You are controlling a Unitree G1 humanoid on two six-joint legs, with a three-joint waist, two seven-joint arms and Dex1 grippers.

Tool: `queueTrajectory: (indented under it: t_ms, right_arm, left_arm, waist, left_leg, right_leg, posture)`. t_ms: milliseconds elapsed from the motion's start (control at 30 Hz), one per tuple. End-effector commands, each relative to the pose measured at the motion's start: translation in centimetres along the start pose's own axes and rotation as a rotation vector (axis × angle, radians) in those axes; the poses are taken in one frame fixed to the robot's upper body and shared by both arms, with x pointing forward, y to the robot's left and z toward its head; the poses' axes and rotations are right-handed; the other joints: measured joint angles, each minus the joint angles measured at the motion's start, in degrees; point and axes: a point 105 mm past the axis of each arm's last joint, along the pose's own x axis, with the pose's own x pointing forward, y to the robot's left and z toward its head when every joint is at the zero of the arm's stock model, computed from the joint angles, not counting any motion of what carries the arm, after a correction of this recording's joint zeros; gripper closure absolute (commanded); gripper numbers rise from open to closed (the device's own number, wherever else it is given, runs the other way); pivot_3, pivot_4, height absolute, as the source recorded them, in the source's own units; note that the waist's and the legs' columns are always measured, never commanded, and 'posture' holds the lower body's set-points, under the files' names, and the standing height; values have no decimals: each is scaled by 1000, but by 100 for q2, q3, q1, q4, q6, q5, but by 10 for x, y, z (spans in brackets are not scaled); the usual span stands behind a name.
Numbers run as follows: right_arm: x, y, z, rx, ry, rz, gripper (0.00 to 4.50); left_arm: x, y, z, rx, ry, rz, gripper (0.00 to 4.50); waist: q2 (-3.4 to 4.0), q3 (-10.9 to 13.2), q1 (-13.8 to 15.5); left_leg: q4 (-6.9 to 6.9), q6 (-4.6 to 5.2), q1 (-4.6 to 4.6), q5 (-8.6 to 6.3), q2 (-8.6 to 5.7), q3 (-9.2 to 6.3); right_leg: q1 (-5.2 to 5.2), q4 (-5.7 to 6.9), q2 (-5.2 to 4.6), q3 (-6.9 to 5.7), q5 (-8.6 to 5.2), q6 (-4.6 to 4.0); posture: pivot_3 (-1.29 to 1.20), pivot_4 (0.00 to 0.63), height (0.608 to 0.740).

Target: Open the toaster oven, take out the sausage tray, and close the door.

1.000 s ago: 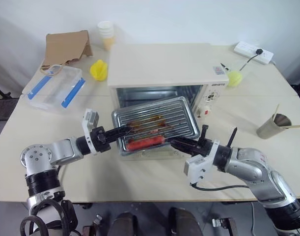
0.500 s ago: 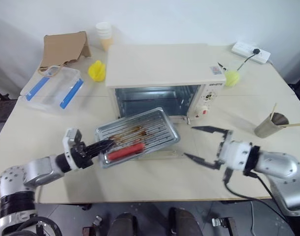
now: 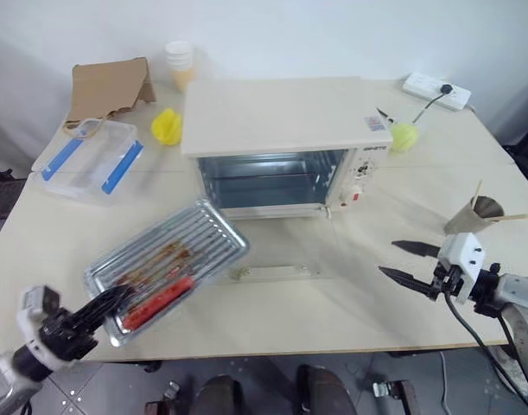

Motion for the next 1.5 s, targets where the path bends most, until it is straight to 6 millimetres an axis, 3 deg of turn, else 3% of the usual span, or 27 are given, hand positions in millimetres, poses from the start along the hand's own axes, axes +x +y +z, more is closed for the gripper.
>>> queueTrajectory:
  t_ms: [33,167,200,400,667,1000,1100,1267,1500]
  right_arm:
    - [4,-2,1,-26,-14,29,2991]
    - [19,1,-2,-9,-28,89,4384]
    - [21,2,-2,-9,-28,100,4448]
    - [46,6,2,12,-53,163,4448]
    - [58,12,17,30,-143,204,4448]
    - [50,6,69,69,-365,204,4448]
    - [42,1,95,94,-436,197,4448]
    - [42,-4,123,125,-506,196,4448]
    - [47,-15,144,177,-573,176,4448]
  left_arm:
    - [-9,-15,1,44,-65,-69,4500]
    - [-22,-12,1,45,-176,-78,4500]
    - [-23,-12,1,45,-189,-79,4500]
    - [-29,-8,3,45,-334,-123,4500]
    - [-26,1,5,15,-420,-126,4500]
    - [-26,1,16,20,-440,-115,4500]
    - [-30,-3,19,32,-443,-129,4500]
    - [-34,-6,20,37,-448,-147,4500]
    - [-36,-8,8,23,-381,-157,4500]
  waist:
    - [0,0,7]
    - [1,-1,18]
    - [1,-1,20]
    - [4,-2,7]
    - [3,-2,19]
    - [3,-2,10]
    - [3,-2,14]
    - [3,-3,16]
    - [3,-3,15]
  left_leg:
    - [1,0,1,0,2,5]
    - [2,-2,5,-2,8,8]
    - [2,-4,4,-3,9,9]
    - [1,-9,4,-9,14,11]
    - [1,-7,3,-10,15,12]
    - [0,-8,2,-16,19,13]
    - [0,-9,0,-17,20,13]
    - [0,-11,0,-20,22,12]
    - [-2,-15,-5,-26,22,12]
  right_leg:
    - [0,-1,0,2,-2,-3]
    - [1,-17,0,3,-6,-11]
    - [0,-16,0,3,-8,-15]
    - [-4,-15,1,-1,-9,-18]
    - [-4,-14,3,-4,-9,-18]
    - [-6,6,7,-8,-9,-18]
    - [-11,6,7,-8,-9,-18]
    - [-11,0,7,-8,-9,-18]
    - [-25,4,6,-8,-9,-18]
  posture:
    - [0,150,740]
    - [0,150,740]
    - [0,150,740]
    - [0,150,740]
    - [0,150,740]
    - [0,150,740]
    - [0,150,740]
    - [0,150,740]
    - [0,150,740]
